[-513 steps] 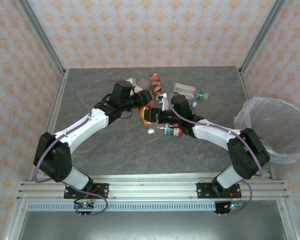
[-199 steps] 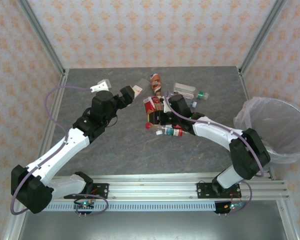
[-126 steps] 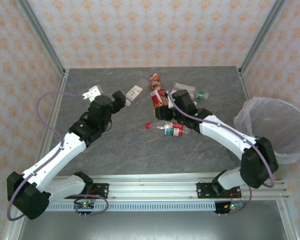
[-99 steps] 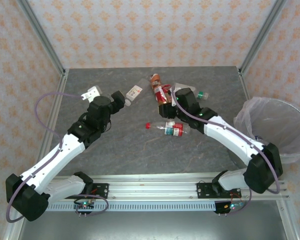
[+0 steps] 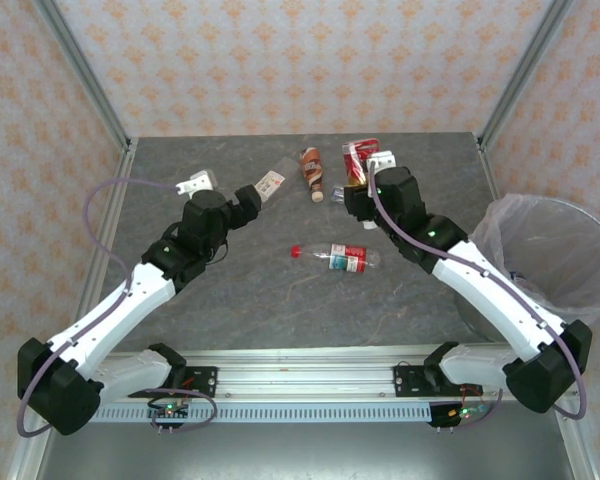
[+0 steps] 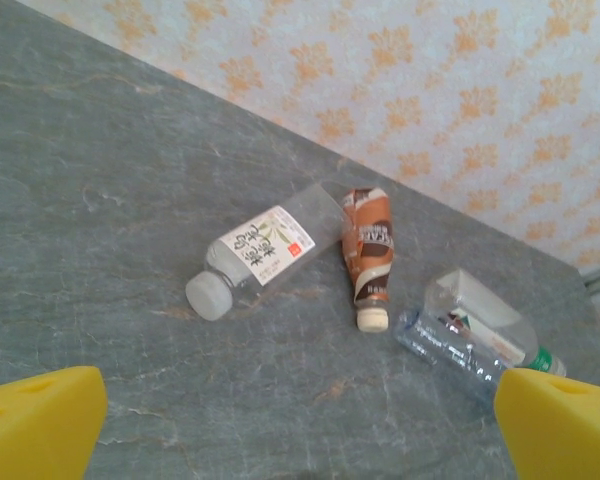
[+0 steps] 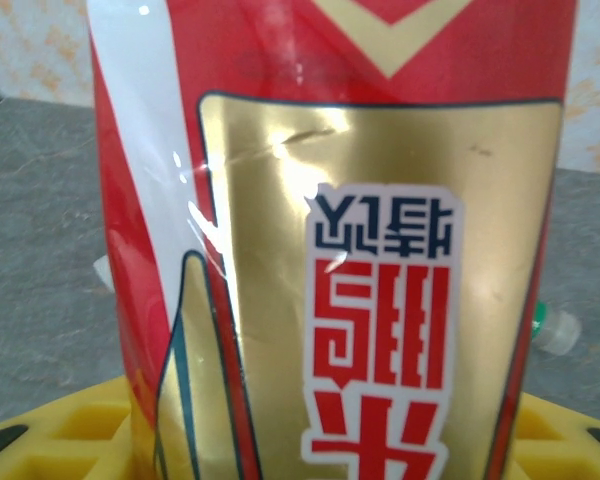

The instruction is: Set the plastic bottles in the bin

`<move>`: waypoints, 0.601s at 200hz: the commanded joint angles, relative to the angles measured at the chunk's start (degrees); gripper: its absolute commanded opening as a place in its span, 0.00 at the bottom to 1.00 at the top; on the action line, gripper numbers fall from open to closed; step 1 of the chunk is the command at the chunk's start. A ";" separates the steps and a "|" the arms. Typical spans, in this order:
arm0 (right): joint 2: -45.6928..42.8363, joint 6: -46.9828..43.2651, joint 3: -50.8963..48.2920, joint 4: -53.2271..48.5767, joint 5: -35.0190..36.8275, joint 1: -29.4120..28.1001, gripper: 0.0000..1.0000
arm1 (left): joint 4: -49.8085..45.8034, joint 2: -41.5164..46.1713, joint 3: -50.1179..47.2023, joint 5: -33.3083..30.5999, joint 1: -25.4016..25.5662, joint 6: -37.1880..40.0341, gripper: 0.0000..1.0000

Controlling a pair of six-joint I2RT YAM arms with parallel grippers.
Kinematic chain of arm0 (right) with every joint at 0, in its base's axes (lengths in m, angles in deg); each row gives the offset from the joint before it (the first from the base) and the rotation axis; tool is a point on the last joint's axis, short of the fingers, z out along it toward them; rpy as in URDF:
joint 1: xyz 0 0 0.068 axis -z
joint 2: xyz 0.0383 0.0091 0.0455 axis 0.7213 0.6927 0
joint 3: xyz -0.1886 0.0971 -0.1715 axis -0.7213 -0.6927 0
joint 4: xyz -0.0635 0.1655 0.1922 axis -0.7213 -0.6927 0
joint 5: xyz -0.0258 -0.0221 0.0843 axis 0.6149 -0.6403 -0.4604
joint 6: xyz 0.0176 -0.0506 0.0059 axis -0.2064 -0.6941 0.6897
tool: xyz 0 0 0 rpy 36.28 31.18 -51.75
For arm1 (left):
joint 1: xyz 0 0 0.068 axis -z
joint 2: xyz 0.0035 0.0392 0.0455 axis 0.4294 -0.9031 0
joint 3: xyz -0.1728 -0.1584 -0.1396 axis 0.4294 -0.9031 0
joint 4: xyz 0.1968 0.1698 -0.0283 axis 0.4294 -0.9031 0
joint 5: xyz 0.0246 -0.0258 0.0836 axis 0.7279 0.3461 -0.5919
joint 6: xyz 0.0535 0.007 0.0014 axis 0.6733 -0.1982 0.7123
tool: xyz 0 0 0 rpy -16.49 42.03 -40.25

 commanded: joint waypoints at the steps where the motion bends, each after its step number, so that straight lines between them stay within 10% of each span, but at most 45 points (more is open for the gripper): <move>1: -3.22 -0.99 2.01 0.16 5.91 1.41 0.52 | 1.28 -1.35 1.23 2.63 -0.31 2.34 1.00; 75: -13.42 -0.49 -2.64 6.46 9.40 10.64 0.50 | 1.35 -1.90 1.33 2.64 -0.33 2.94 1.00; 120: -17.84 -3.12 -2.61 4.59 15.46 15.08 0.50 | 3.50 -3.40 3.25 14.32 -0.30 8.89 1.00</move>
